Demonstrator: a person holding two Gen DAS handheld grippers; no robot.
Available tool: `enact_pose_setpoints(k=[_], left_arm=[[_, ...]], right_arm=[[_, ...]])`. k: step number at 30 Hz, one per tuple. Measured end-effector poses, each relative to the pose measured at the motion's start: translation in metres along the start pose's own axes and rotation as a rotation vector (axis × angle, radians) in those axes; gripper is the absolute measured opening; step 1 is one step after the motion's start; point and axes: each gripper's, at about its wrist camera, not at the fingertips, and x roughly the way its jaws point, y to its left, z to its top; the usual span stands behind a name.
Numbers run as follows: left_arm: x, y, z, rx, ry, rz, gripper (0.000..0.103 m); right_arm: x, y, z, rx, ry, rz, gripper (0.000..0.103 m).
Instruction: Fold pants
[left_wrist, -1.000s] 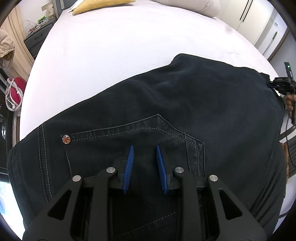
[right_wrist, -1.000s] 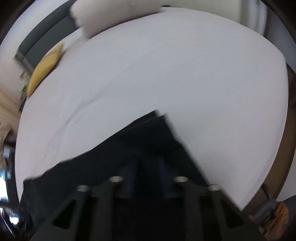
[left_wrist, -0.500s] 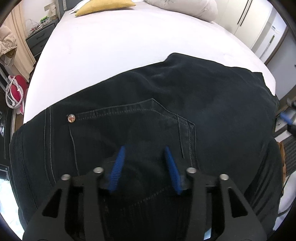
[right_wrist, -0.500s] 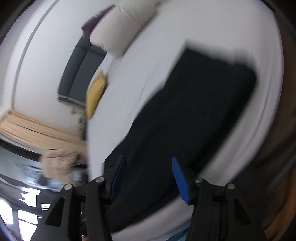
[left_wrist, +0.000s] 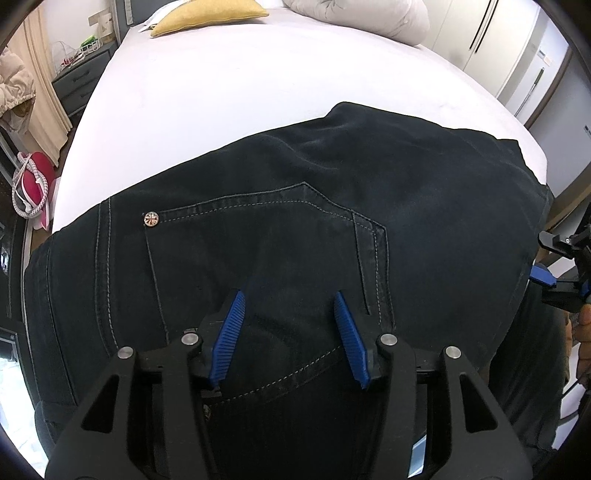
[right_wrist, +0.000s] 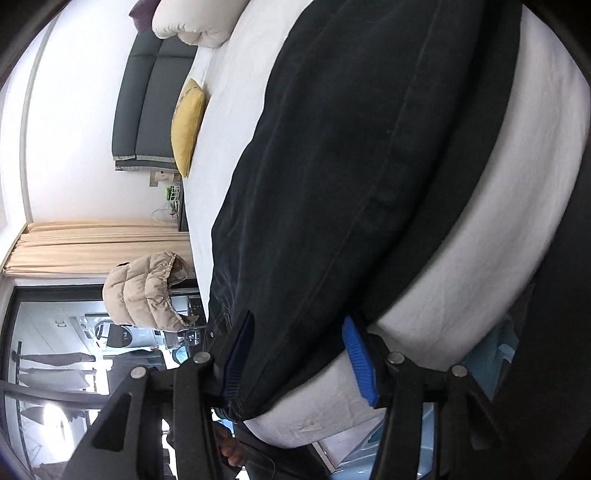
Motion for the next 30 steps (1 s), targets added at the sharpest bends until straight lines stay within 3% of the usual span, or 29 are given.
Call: enact_pose_setpoints(k=[3, 5, 6, 7, 8, 13, 18, 21, 25, 30], left_arm=[[0.000, -0.001, -0.003, -0.002, -0.003, 0.000, 0.049], [0.000, -0.001, -0.003, -0.004, -0.003, 0.002, 0.049], [0.000, -0.002, -0.003, -0.003, -0.002, 0.004, 0.049], [0.000, -0.002, -0.003, -0.002, 0.000, 0.005, 0.049], [0.000, -0.002, -0.004, 0.000, 0.002, 0.005, 0.049], [-0.002, -0.002, -0.003, 0.006, 0.005, -0.007, 0.049], [0.000, -0.003, -0.002, 0.012, 0.008, -0.004, 0.050], [0.001, -0.001, -0.001, 0.003, 0.006, -0.007, 0.050], [0.002, -0.001, -0.001, -0.001, 0.006, -0.005, 0.050], [0.003, -0.005, 0.000, 0.000, 0.008, 0.003, 0.052]], right_arm=[[0.001, -0.007, -0.005, 0.023, 0.009, 0.009, 0.053], [0.007, -0.008, -0.002, 0.022, 0.002, 0.014, 0.045], [0.010, -0.007, 0.000, 0.023, -0.003, 0.014, 0.038], [0.014, -0.006, 0.000, 0.022, -0.007, 0.010, 0.017], [0.016, -0.005, 0.000, 0.015, -0.013, -0.006, 0.006], [0.001, -0.011, -0.010, -0.032, -0.061, -0.047, 0.003], [-0.007, -0.030, -0.016, 0.011, -0.075, -0.008, 0.003], [-0.008, -0.024, -0.015, -0.026, -0.084, -0.017, 0.004], [-0.018, -0.034, 0.001, 0.035, -0.130, 0.018, 0.009], [-0.048, -0.050, 0.036, 0.093, -0.226, 0.007, 0.005]])
